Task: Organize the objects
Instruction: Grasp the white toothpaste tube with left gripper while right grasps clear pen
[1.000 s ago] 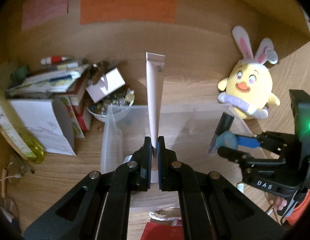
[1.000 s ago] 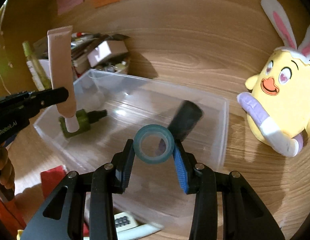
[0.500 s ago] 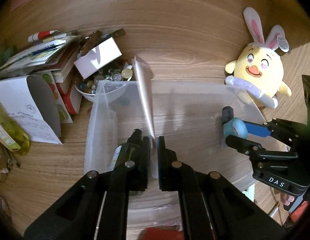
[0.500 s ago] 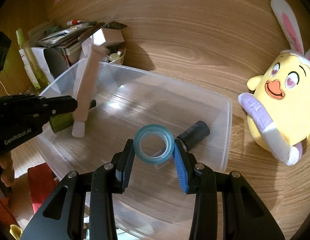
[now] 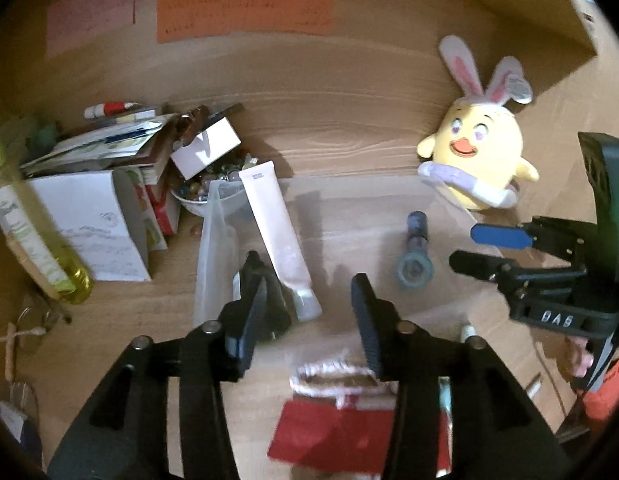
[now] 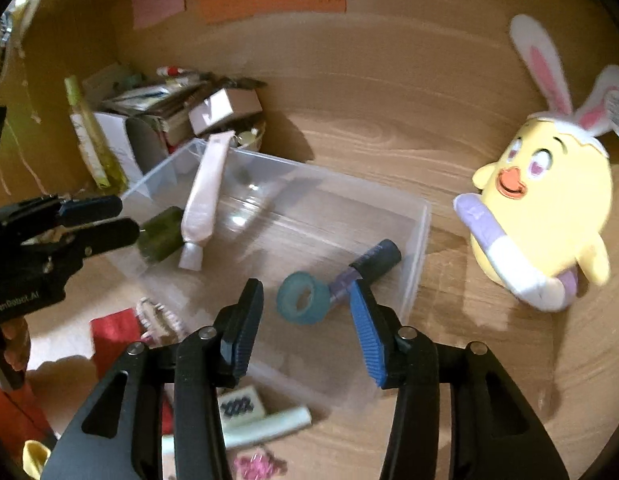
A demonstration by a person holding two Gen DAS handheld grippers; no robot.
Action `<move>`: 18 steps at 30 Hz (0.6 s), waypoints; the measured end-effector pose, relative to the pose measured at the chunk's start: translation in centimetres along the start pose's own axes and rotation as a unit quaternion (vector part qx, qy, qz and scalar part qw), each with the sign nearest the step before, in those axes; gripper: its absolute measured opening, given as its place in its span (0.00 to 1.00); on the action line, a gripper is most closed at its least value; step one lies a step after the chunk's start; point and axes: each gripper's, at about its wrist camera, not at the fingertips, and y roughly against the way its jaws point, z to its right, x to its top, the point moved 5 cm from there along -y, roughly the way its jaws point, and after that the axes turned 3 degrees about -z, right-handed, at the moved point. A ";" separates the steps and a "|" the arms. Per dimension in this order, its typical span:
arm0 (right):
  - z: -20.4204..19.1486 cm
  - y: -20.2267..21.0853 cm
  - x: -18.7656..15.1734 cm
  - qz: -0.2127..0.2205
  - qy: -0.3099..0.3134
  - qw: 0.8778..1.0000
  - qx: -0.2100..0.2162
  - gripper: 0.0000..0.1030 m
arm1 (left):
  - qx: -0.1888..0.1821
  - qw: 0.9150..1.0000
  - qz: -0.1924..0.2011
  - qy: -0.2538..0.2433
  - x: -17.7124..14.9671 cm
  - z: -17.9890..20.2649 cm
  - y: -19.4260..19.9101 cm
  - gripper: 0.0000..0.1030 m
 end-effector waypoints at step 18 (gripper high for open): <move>-2.5 5.6 -11.0 0.017 0.013 1.000 0.021 0.60 | -0.003 0.999 -0.033 0.007 -10.9 3.8 3.8 0.68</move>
